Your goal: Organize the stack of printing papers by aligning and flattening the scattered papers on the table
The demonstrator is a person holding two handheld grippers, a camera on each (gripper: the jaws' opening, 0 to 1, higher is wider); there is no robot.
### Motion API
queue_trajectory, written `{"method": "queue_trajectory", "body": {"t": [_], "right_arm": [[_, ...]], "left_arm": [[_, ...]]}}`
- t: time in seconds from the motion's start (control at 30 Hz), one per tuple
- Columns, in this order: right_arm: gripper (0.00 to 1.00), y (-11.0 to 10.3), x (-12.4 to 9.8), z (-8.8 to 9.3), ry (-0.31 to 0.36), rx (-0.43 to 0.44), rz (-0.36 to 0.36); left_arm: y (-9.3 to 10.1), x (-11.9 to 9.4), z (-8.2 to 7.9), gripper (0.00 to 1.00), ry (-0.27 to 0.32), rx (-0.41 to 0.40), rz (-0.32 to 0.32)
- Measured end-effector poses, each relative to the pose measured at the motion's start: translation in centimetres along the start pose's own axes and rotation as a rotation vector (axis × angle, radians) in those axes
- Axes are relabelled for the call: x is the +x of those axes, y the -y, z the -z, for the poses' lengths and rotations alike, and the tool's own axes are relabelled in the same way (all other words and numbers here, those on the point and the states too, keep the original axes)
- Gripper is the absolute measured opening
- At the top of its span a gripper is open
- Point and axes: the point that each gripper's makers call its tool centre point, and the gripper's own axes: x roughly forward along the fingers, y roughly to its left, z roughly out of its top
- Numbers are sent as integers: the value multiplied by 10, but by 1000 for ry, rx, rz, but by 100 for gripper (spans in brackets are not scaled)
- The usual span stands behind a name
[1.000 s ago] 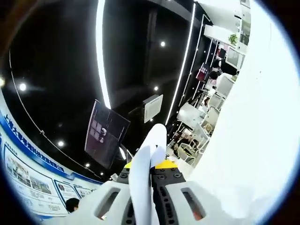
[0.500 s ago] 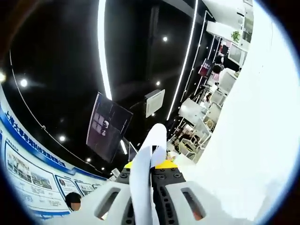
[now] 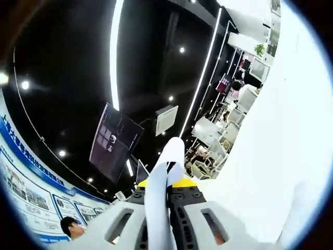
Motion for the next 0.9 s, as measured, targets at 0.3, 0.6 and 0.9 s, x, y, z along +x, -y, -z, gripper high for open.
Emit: {"method": "queue_trajectory", "body": {"t": [0.3, 0.6, 0.9], "right_arm": [[0, 0, -4, 1, 22, 45, 30], [0, -1, -8, 7, 12, 46, 53], [0, -6, -12, 10, 22, -10, 57]], "left_arm": [[-4, -3, -7, 29, 39, -42, -10], [-7, -4, -11, 28, 66, -70, -15], [-8, -3, -11, 27, 70, -63, -15]]}}
